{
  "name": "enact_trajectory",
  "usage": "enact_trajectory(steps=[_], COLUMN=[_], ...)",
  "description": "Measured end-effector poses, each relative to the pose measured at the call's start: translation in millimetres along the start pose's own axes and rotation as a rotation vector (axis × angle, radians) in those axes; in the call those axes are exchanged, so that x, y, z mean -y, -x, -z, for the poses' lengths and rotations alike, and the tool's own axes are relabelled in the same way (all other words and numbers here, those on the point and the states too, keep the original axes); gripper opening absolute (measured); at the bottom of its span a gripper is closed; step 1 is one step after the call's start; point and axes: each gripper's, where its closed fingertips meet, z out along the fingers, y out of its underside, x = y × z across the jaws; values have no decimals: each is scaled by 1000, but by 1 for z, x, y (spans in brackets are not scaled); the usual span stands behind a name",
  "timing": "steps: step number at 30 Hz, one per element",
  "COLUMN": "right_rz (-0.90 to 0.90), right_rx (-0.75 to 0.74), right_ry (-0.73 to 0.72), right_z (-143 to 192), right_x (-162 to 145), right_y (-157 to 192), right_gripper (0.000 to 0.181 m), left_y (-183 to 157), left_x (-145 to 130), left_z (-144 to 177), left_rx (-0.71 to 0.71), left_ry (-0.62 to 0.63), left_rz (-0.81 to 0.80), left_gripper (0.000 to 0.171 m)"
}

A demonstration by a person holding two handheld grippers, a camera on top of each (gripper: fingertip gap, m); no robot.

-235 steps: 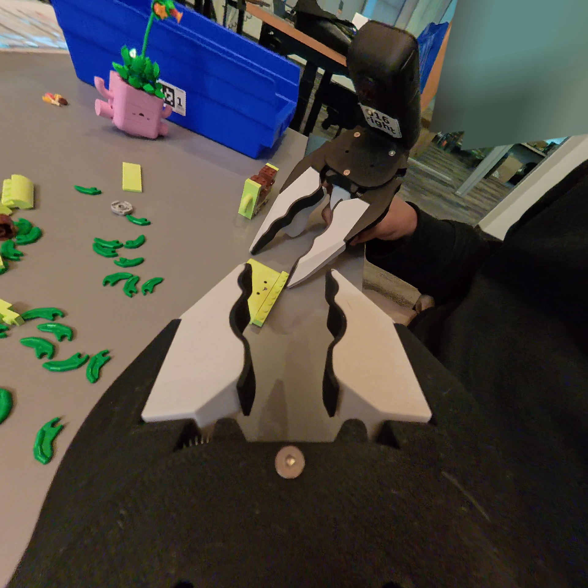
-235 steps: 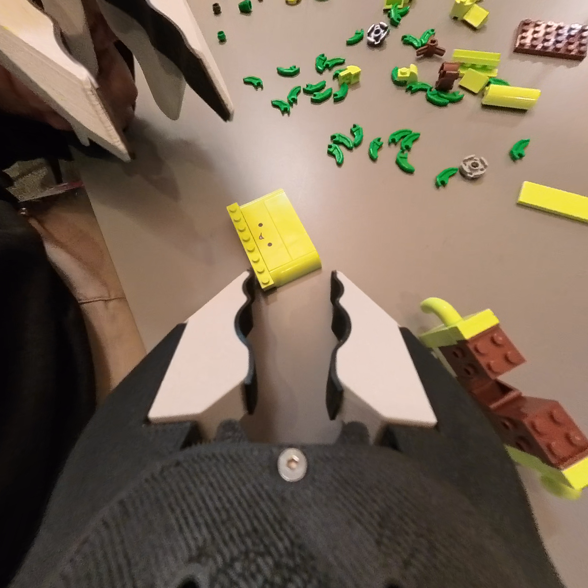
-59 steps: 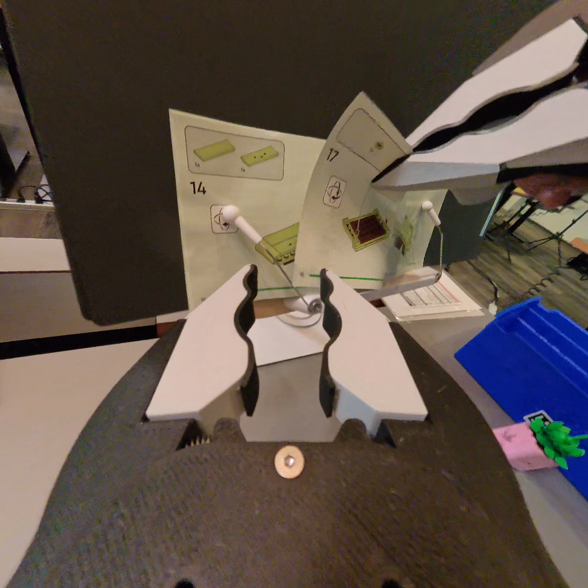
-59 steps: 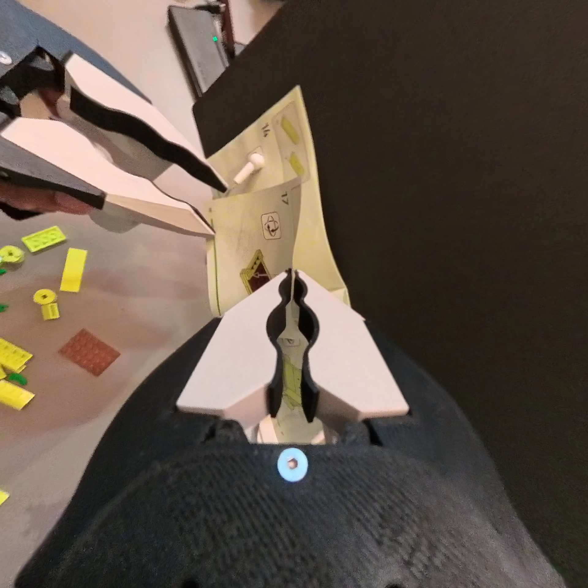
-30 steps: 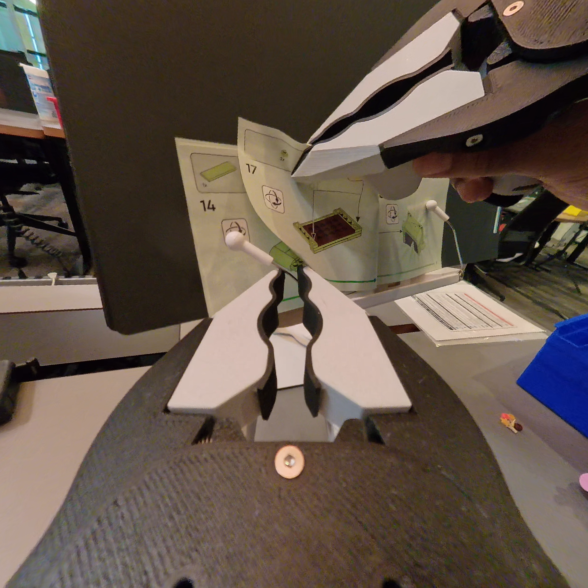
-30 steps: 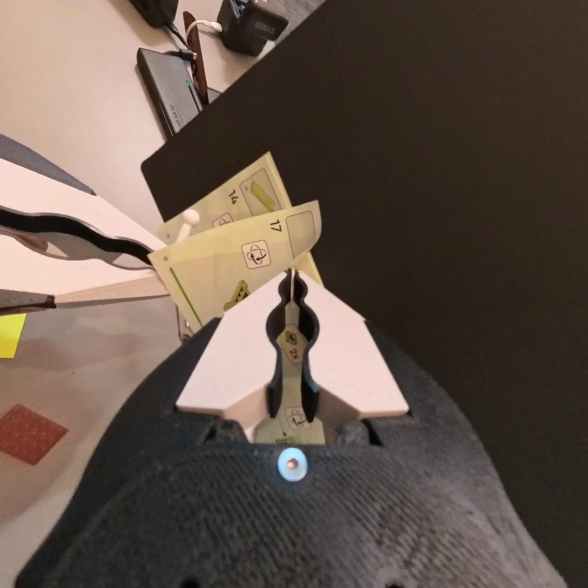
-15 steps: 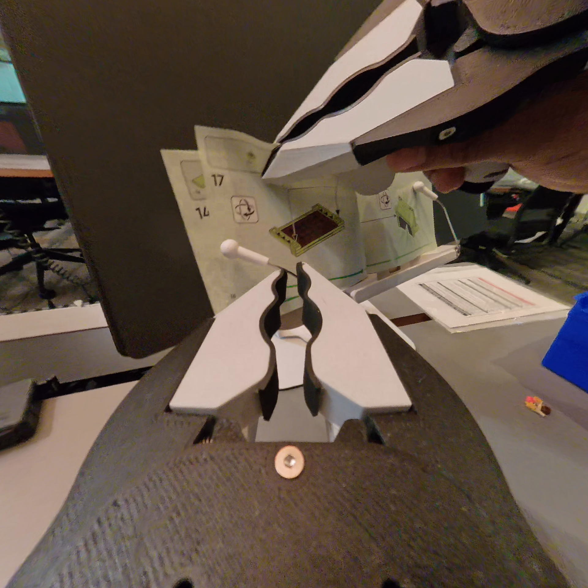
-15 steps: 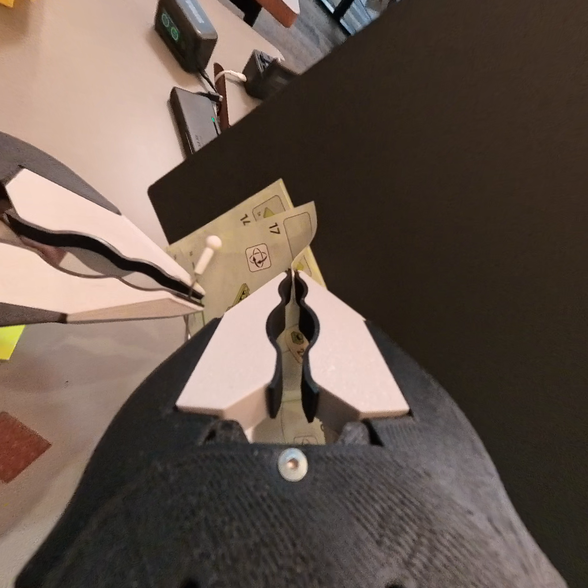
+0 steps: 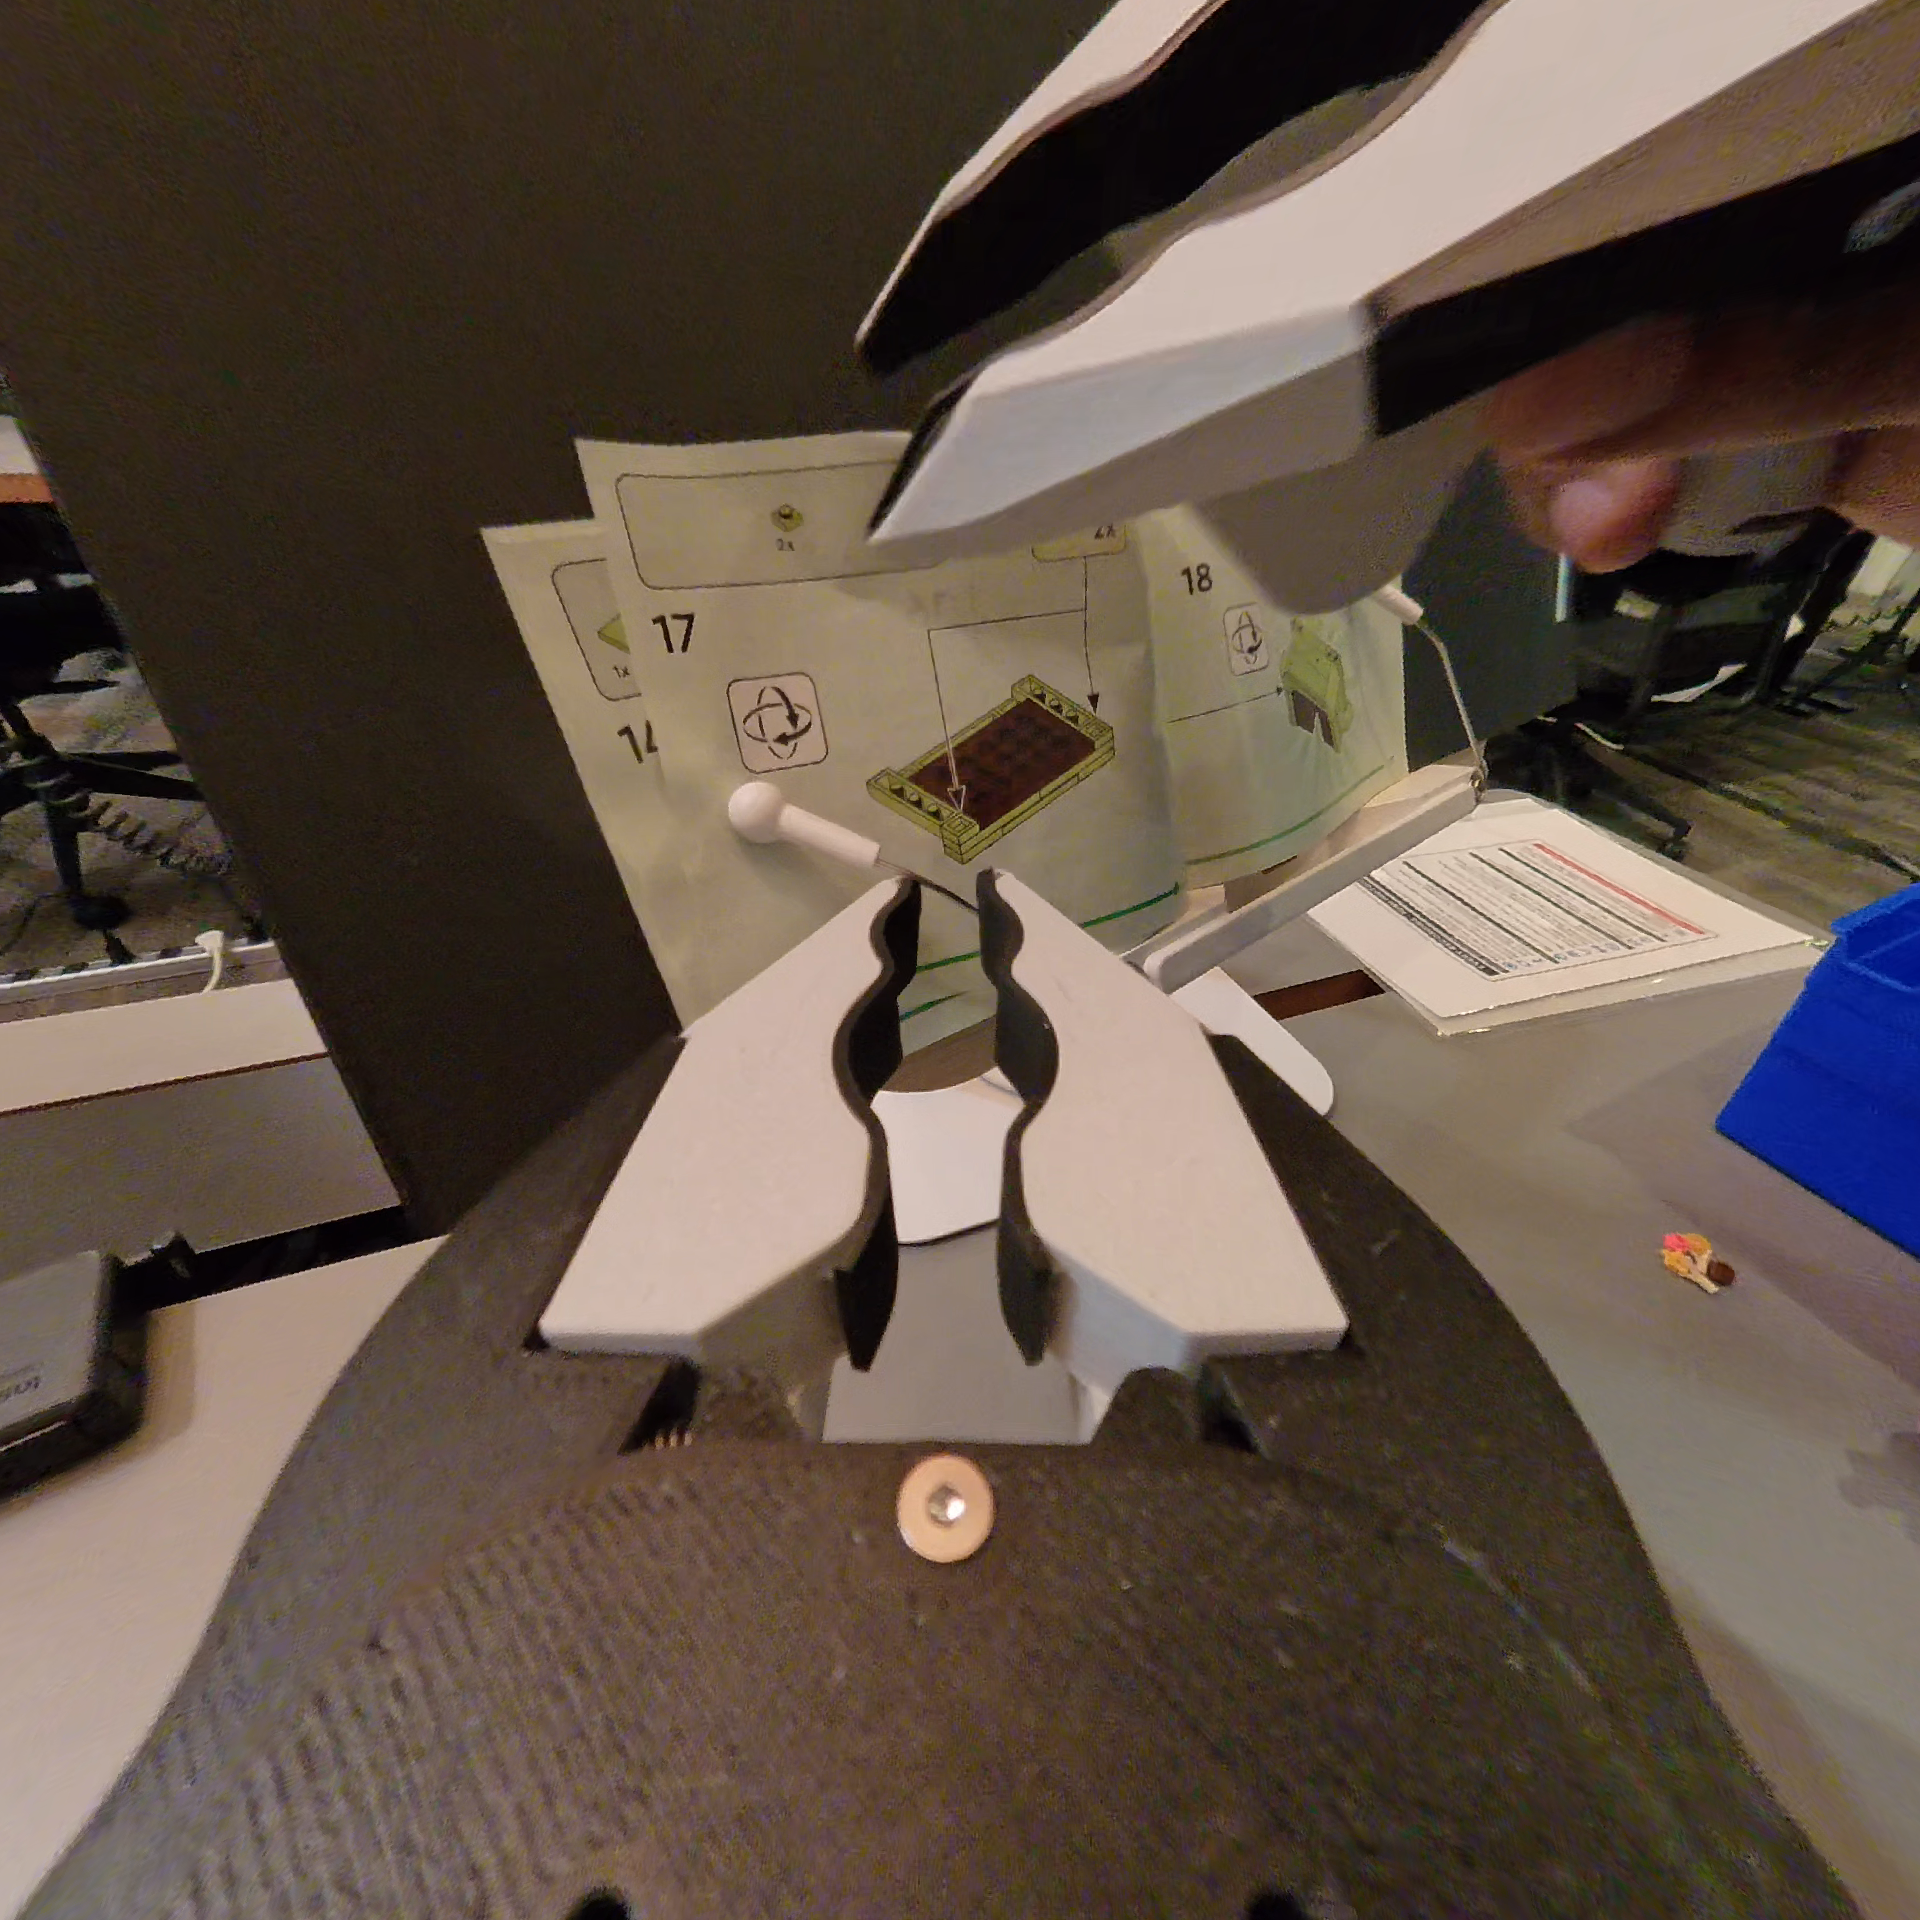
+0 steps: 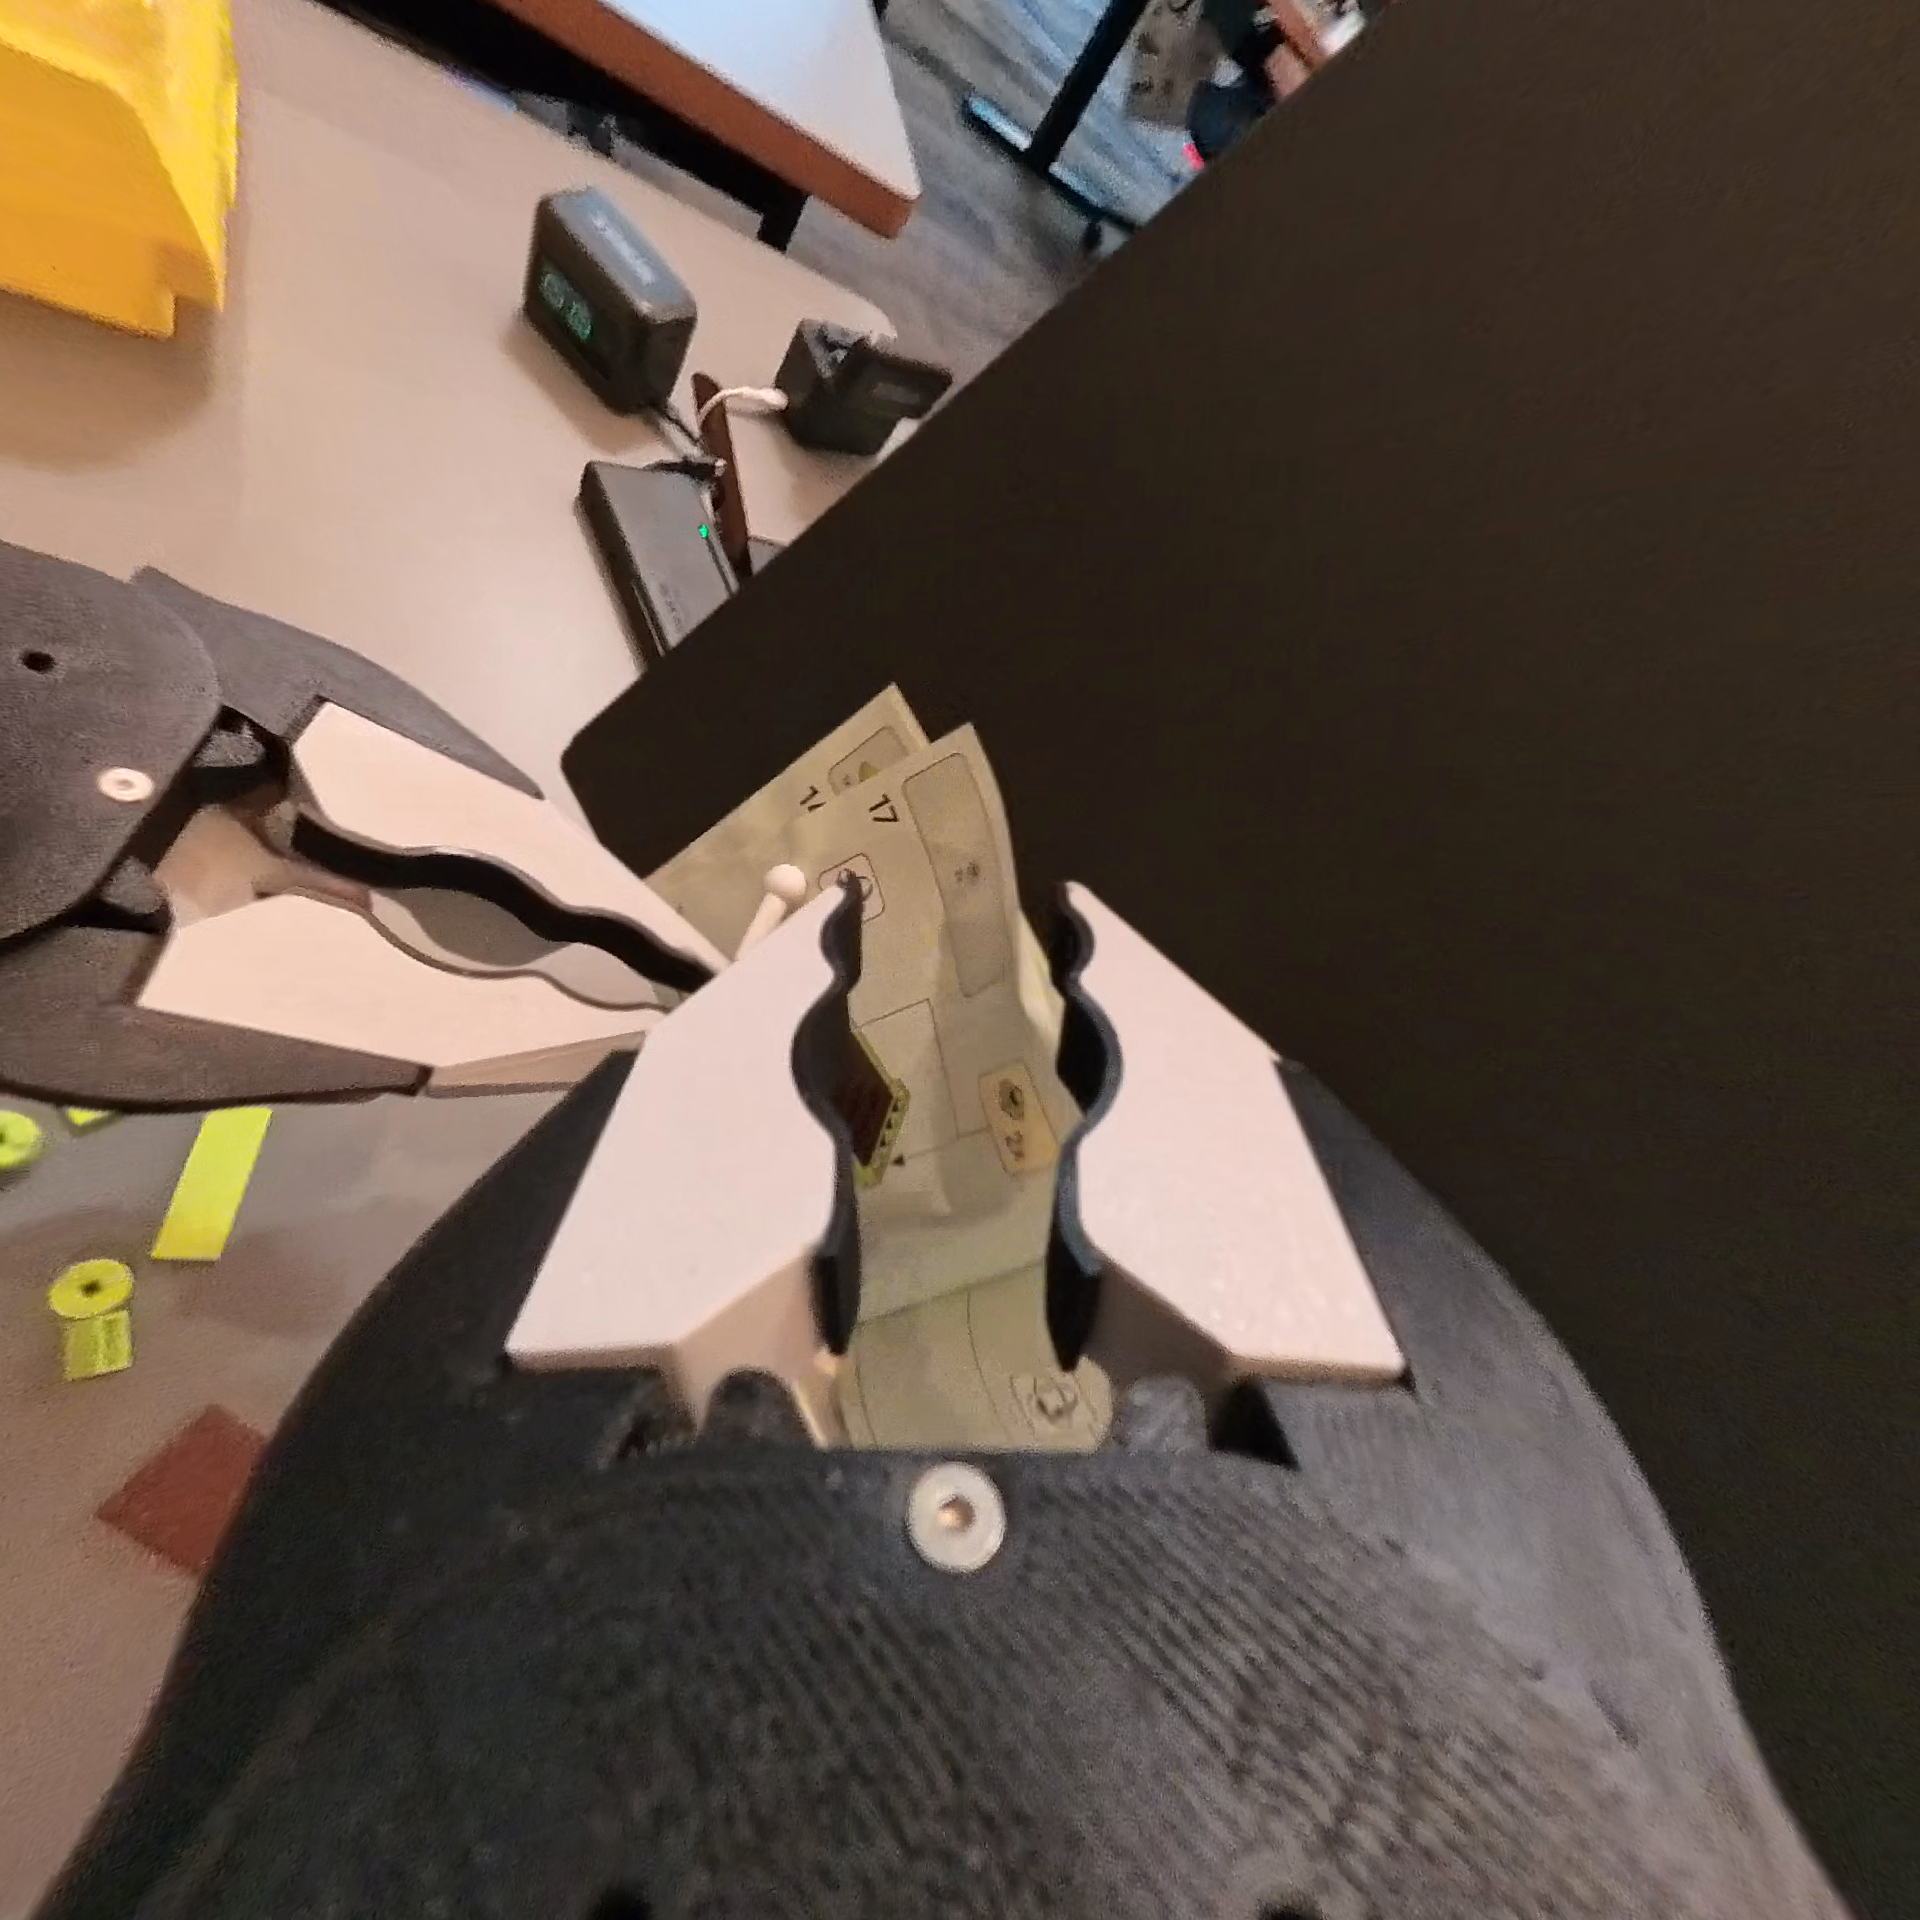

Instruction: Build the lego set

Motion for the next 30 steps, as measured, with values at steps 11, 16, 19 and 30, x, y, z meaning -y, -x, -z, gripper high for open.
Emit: enact_trajectory(steps=[11,16,19,30], right_rz=[-335,-546,-644,-906], right_rx=[-53,-119,-166,-173], right_ry=[-59,-27,21,-208], right_z=[176,224,231,258], right_x=[12,-28,-64,-87], right_y=[108,213,269,325], right_gripper=[55,53,53,43], left_y=[-42,-98,-132,-231], left_x=[2,-35,-70,-166], left_z=[79,144,184,293], left_rx=[-153,-356,-446,-724], left_ry=[71,198,289,492], left_rz=[38,5,-49,-255], left_gripper=[28,31,33,72])
